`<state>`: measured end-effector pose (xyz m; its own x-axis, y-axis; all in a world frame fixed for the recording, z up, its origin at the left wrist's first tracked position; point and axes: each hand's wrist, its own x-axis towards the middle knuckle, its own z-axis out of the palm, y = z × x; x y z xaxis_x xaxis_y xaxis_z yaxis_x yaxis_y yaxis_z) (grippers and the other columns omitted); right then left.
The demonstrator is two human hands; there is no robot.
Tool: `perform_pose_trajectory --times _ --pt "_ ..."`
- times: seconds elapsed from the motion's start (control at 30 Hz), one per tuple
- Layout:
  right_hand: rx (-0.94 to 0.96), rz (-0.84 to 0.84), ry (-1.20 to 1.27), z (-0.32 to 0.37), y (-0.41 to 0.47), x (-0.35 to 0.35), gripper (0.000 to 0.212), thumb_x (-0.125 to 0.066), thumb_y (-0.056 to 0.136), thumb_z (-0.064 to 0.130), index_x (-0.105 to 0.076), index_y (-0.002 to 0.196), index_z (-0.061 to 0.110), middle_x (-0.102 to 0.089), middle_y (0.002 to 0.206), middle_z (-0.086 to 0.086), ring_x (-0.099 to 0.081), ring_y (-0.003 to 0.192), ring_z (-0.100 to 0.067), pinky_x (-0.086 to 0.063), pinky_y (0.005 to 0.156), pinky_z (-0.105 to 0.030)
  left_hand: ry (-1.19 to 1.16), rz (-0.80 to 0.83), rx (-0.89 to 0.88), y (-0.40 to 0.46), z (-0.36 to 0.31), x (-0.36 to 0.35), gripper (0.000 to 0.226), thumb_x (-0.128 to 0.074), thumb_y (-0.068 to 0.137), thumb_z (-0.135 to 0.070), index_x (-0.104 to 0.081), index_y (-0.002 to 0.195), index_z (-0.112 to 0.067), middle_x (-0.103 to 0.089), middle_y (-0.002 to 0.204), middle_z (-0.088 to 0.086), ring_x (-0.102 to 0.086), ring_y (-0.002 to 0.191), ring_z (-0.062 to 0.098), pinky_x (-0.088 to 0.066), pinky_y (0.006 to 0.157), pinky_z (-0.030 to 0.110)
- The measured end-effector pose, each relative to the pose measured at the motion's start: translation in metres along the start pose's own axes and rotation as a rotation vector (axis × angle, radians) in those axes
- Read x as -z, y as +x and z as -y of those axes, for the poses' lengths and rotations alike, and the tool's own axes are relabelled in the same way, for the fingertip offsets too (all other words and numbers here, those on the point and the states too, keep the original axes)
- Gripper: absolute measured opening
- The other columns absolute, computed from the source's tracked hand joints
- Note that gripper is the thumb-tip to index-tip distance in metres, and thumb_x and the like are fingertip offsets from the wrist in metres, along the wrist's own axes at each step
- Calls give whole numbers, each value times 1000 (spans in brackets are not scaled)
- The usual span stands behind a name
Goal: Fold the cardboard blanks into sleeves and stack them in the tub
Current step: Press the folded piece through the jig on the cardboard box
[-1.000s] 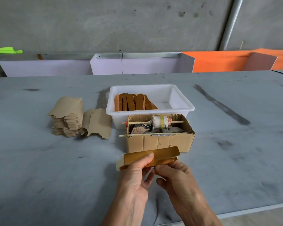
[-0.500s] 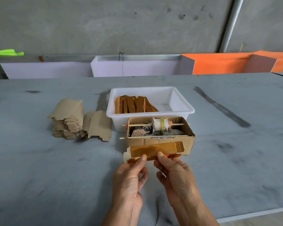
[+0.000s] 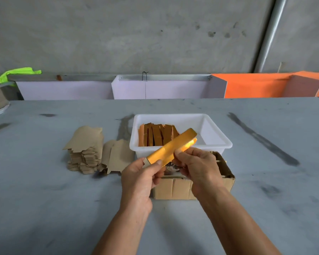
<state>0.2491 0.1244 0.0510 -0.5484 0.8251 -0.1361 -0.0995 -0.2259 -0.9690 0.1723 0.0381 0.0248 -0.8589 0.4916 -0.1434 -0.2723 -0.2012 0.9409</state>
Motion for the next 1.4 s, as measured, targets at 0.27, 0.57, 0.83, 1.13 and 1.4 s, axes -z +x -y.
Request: perform_pose_trajectory --times 0.27,0.57,0.83,1.13,1.4 --pt "-127 100 -36 10 40 -12 20 -54 92 6 -65 76 4 -70 65 -9 -62 58 -13 -47 55 -24 131 -6 -56 38 -11 -15 9 -61 88 -5 -68 88 -10 -73 70 3 -68 60 10 -49 54 22" --pt "-152 -51 -81 20 91 -26 17 -59 89 3 -63 72 2 -59 45 -1 -53 44 -11 -41 45 -22 347 -76 -109 81 -23 -31 21 -68 84 -11 -66 65 -20 -65 77 -5 -61 64 16 -48 47 20" --pt "-240 -153 -100 20 148 -48 25 -62 89 8 -55 66 6 -58 60 -9 -52 50 -17 -42 41 -22 568 -54 -122 128 -28 -39 22 -65 82 -5 -66 63 -16 -66 115 13 -67 86 21 -41 44 18" --pt "-32 -128 -654 0 197 -64 17 -66 88 21 -65 79 7 -65 76 -12 -55 63 -18 -51 64 -28 1075 54 -259 153 -30 -38 25 -48 86 2 -69 72 -2 -69 79 8 -64 76 19 -50 68 27" --pt "596 -14 -1391 9 137 -106 18 -46 88 2 -53 73 9 -58 84 -10 -53 75 -23 -37 61 -27 859 -159 -330 156 -48 -8 27 -49 87 0 -72 89 -13 -66 87 0 -59 86 19 -47 79 28"
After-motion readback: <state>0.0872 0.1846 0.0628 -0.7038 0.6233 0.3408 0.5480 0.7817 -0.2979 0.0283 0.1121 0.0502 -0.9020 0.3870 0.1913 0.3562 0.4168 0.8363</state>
